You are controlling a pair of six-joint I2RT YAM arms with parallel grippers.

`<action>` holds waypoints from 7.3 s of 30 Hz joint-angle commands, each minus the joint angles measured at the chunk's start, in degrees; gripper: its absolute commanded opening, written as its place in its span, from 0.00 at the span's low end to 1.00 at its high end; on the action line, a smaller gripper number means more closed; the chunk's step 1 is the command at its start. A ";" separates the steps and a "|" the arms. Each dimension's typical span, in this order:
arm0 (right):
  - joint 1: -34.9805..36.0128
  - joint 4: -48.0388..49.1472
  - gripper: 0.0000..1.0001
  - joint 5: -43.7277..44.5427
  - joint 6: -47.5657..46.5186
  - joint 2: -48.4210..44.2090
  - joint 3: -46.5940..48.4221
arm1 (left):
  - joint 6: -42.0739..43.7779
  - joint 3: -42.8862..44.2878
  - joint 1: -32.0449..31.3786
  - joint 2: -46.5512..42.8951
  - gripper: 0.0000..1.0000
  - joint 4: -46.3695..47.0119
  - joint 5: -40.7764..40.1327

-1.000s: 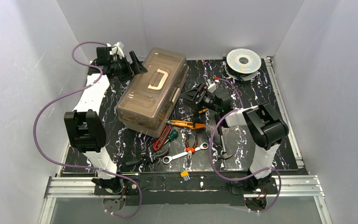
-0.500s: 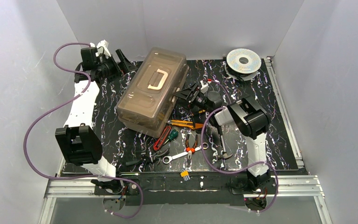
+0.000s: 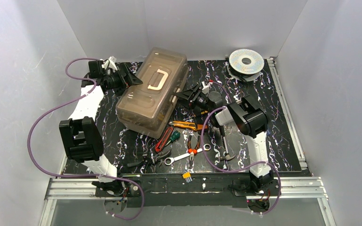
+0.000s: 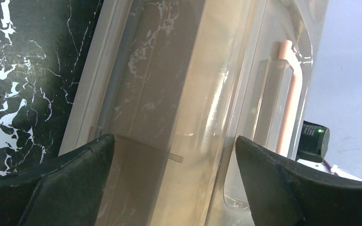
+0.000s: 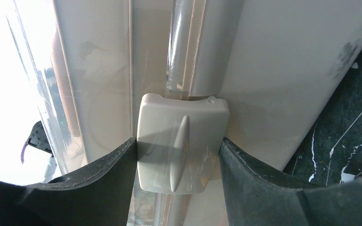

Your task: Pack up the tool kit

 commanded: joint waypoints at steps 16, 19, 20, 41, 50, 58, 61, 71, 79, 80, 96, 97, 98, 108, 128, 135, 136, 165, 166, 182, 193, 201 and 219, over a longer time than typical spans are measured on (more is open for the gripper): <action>1.37 -38.45 0.29 10.60 -20.55 -19.79 1.38 | 4.03 0.87 -4.14 -1.48 0.97 -4.49 0.70; 1.62 -42.69 0.38 13.13 -24.10 -22.66 1.00 | 4.25 0.81 -4.32 -1.48 0.97 -4.88 0.36; 1.62 -43.17 0.46 13.43 -24.84 -23.52 0.75 | 4.25 0.87 -4.40 -1.56 0.97 -4.84 0.24; -5.46 -47.49 0.81 9.78 -27.30 -36.04 -8.67 | 6.24 0.18 -4.68 -8.55 0.98 -5.28 -6.50; -5.60 -56.70 0.81 13.05 -40.76 -43.44 -9.33 | 14.48 -1.88 -9.40 -18.32 0.92 -1.55 -13.40; -5.63 -62.61 0.81 15.91 -48.40 -48.71 -10.03 | 21.06 5.13 -20.71 -13.57 0.79 -7.08 -13.65; -5.78 -62.32 0.80 17.88 -50.13 -50.96 -12.08 | 22.70 10.72 -25.10 -9.37 0.79 -12.95 -16.91; -7.43 -59.10 0.81 19.20 -50.09 -54.29 -17.62 | 25.74 21.50 -31.23 1.06 0.80 -22.65 -26.95; -9.15 -57.04 0.80 18.31 -48.81 -54.43 -19.95 | 24.89 27.28 -31.75 7.95 0.80 -29.70 -25.78; -9.37 -56.89 0.80 18.19 -48.62 -54.39 -20.07 | 24.87 27.59 -31.75 8.24 0.79 -30.50 -23.80; -10.95 -55.81 0.79 15.12 -47.29 -52.39 -20.08 | 8.64 28.04 -22.58 6.34 0.37 -21.30 10.56; -10.95 -55.80 0.80 15.01 -47.23 -52.24 -20.04 | 8.46 28.62 -22.34 6.32 0.37 -21.08 10.73; -10.97 -55.95 0.79 14.97 -47.21 -52.11 -19.96 | 8.43 29.27 -22.19 6.36 0.37 -21.07 10.71; -10.69 -57.69 0.74 8.06 -48.74 -51.64 -13.85 | 8.78 31.65 -21.30 6.60 0.36 -21.80 11.52; 0.90 -76.14 0.01 2.21 -48.77 -25.52 29.19 | 9.91 32.45 -19.90 5.50 0.37 -21.86 12.07; 1.40 -80.00 0.01 3.69 -49.86 -22.62 32.81 | 15.38 32.93 -20.32 5.20 0.44 -26.73 5.04; 1.18 -79.78 0.01 4.84 -50.39 -24.06 30.99 | 16.54 32.70 -20.62 5.04 0.45 -27.78 2.77; -12.87 -71.85 0.01 11.77 -55.80 -43.12 6.80 | 28.04 9.68 -32.10 -5.61 0.65 -11.17 -18.55; -12.88 -71.69 0.01 11.81 -55.88 -43.07 6.78 | 28.02 9.78 -32.29 -5.21 0.66 -11.38 -19.02; -12.88 -70.65 0.01 11.47 -56.67 -43.14 6.02 | 28.98 0.77 -35.59 -14.87 0.98 -2.24 -34.06; -12.88 -68.64 0.18 11.05 -56.81 -44.93 3.60 | 26.62 0.39 -34.81 -13.98 0.89 -2.62 -31.30; -12.87 -68.41 0.18 10.28 -56.43 -44.36 3.70 | 27.70 3.48 -35.44 -10.15 0.82 -6.63 -29.92; -12.88 -69.84 0.19 7.45 -56.34 -42.78 5.92 | 26.31 11.99 -35.48 -0.84 0.77 -15.15 -20.88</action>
